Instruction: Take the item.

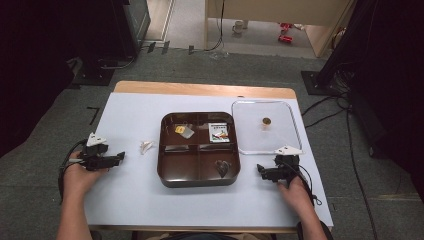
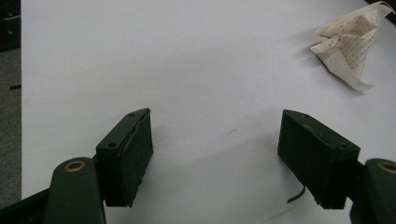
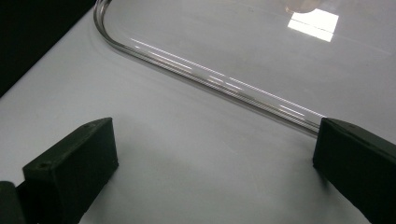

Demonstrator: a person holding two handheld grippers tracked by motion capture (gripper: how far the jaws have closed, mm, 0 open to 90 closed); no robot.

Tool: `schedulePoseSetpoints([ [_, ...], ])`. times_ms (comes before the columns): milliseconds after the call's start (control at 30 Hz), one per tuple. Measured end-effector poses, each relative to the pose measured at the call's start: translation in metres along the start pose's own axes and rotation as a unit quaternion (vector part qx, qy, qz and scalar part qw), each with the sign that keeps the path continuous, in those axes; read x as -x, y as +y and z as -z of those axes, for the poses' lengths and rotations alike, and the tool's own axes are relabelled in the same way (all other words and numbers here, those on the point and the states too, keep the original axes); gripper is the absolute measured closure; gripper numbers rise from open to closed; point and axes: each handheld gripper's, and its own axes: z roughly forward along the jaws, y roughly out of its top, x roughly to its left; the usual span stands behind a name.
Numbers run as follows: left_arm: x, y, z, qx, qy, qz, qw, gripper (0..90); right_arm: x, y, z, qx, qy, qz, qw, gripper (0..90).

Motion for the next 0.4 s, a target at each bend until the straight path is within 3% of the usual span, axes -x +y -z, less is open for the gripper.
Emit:
schedulePoseSetpoints([
  [400,0.0027,-0.0052,-0.0002,0.02,0.008,0.004,0.9997,25.4,-0.0001,0.0,0.0,0.0,0.0,0.0,1.0,0.0],
])
